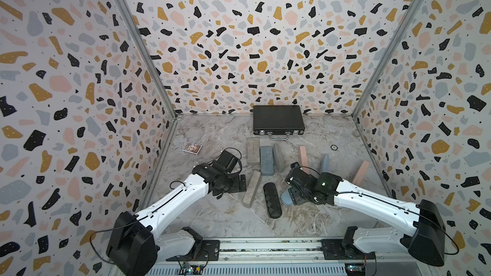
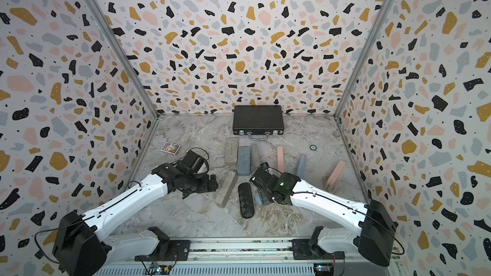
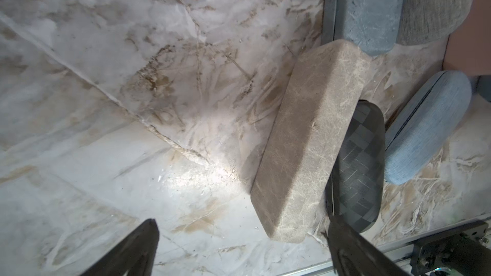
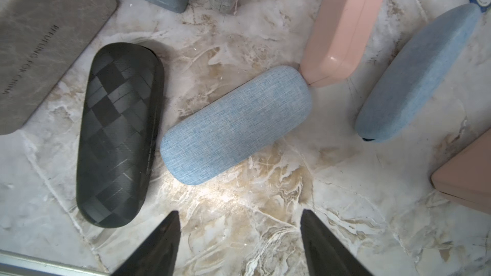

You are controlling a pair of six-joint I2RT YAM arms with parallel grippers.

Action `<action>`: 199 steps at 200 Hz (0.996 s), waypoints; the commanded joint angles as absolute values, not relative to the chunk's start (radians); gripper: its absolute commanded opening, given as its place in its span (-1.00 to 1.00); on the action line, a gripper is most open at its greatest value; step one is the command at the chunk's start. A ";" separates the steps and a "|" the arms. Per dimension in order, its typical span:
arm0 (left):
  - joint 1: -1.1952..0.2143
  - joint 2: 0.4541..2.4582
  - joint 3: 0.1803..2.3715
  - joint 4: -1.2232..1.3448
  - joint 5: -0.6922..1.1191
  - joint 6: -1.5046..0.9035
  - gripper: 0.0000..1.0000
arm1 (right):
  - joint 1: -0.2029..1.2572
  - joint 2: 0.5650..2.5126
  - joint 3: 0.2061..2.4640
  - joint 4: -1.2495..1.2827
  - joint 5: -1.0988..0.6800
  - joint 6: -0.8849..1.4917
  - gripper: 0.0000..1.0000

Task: Close the glasses case
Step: Adjust the glasses case at the center of the board.

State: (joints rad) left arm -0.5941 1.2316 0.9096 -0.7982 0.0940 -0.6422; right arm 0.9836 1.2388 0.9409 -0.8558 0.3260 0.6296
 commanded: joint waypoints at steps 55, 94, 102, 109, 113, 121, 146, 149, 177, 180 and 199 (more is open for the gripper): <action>-0.734 1.443 1.077 -0.811 0.031 -0.584 0.98 | 0.941 1.153 0.872 -0.853 0.335 0.647 0.51; -0.745 1.533 1.101 -0.783 0.038 -0.580 0.99 | 0.930 1.119 0.848 -0.847 0.327 0.645 0.51; -0.745 1.546 1.103 -0.777 0.042 -0.579 0.99 | 0.928 1.117 0.846 -0.844 0.325 0.641 0.51; -0.744 1.557 1.103 -0.771 0.044 -0.578 0.96 | 0.927 1.115 0.845 -0.841 0.323 0.640 0.51; -0.745 1.564 1.103 -0.766 0.046 -0.578 0.93 | 0.925 1.117 0.842 -0.840 0.322 0.639 0.51; -0.744 1.578 1.101 -0.756 0.050 -0.579 0.85 | 0.925 1.118 0.842 -0.837 0.319 0.638 0.51; -0.745 1.613 1.084 -0.711 0.082 -0.586 0.40 | 0.924 1.117 0.832 -0.823 0.307 0.639 0.51; -0.745 1.616 1.081 -0.704 0.087 -0.586 0.33 | 0.924 1.116 0.831 -0.821 0.306 0.640 0.51; -0.746 1.630 1.056 -0.654 0.113 -0.599 0.11 | 0.923 1.107 0.816 -0.811 0.282 0.640 0.51; -0.745 1.631 1.053 -0.651 0.113 -0.600 0.10 | 0.924 1.105 0.814 -0.809 0.277 0.639 0.51; -0.744 1.628 1.038 -0.635 0.114 -0.605 -0.05 | 0.923 1.093 0.801 -0.789 0.235 0.626 0.47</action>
State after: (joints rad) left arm -0.7418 1.6272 1.0618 -0.6762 0.0971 -0.5961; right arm 0.9268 1.1290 0.8135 -0.8051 0.2810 0.6319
